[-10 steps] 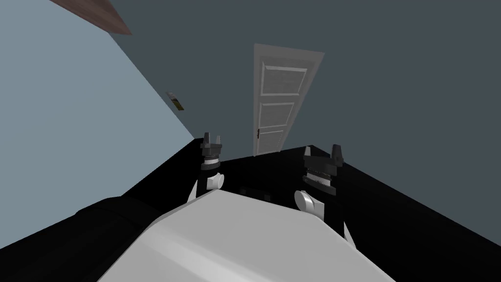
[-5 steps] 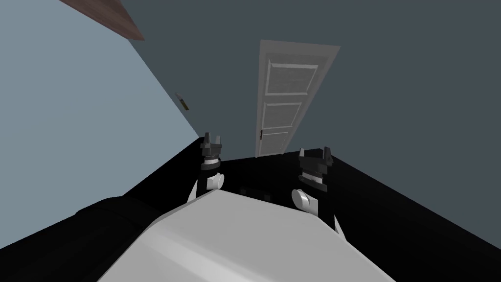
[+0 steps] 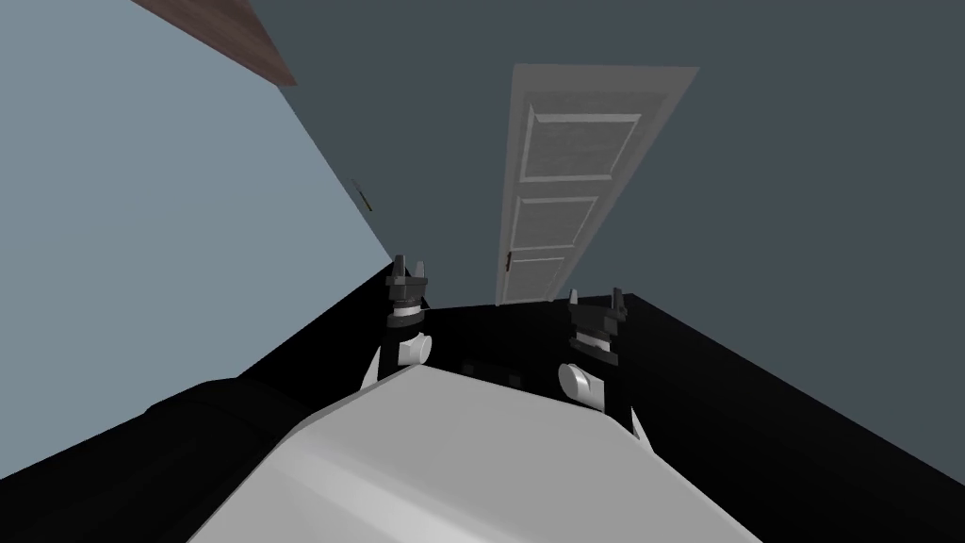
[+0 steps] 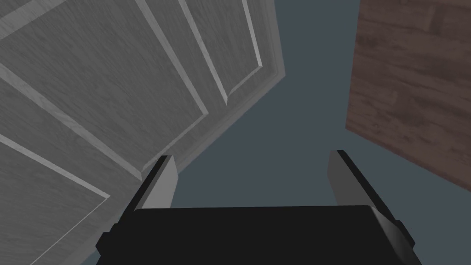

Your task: Pull the door open

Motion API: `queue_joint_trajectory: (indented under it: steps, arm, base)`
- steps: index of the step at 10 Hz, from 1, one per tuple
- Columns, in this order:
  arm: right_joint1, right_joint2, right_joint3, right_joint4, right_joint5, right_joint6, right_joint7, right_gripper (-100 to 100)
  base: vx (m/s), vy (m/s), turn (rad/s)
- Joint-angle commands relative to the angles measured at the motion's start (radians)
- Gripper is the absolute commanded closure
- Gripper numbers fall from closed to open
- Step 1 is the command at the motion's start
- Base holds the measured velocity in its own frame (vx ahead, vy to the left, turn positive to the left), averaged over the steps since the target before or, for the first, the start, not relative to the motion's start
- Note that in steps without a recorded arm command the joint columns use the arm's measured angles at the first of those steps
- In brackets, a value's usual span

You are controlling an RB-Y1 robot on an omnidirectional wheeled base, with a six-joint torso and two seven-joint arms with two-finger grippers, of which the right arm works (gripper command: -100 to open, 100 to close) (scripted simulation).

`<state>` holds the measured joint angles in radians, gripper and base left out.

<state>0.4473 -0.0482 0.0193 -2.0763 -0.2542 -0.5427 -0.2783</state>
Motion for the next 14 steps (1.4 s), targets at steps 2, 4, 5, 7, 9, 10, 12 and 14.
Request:
queue_joint_trajectory:
  steps: [2, 4, 5, 7, 9, 10, 12, 14]
  arm:
    - [-0.019, -0.011, 0.010, 0.061, -0.031, -0.017, -0.046, -100]
    - [-0.034, -0.021, 0.018, 0.110, -0.057, -0.031, -0.083, -100]
    - [-0.041, -0.025, 0.021, 0.135, -0.070, -0.038, -0.102, -100]
    - [-0.056, -0.035, 0.028, 0.186, -0.097, -0.052, -0.141, -100]
    - [-0.072, -0.044, 0.036, 0.239, -0.125, -0.067, -0.182, -100]
    - [-0.080, -0.048, 0.040, 0.266, -0.139, -0.074, -0.202, -100]
    - [-0.095, -0.057, 0.048, 0.320, -0.168, -0.089, -0.243, -100]
    - [-0.112, -0.065, 0.056, 0.375, -0.197, -0.104, -0.285, -100]
  base:
    - [0.092, -0.014, 0.135]
    - [0.087, -0.031, 0.166]
    - [0.106, -0.019, 0.128]
    - [0.102, -0.036, 0.156]
    - [0.089, -0.036, 0.168]
    - [0.083, -0.033, 0.169]
    - [0.087, -0.036, 0.169]
    - [0.090, -0.044, 0.153]
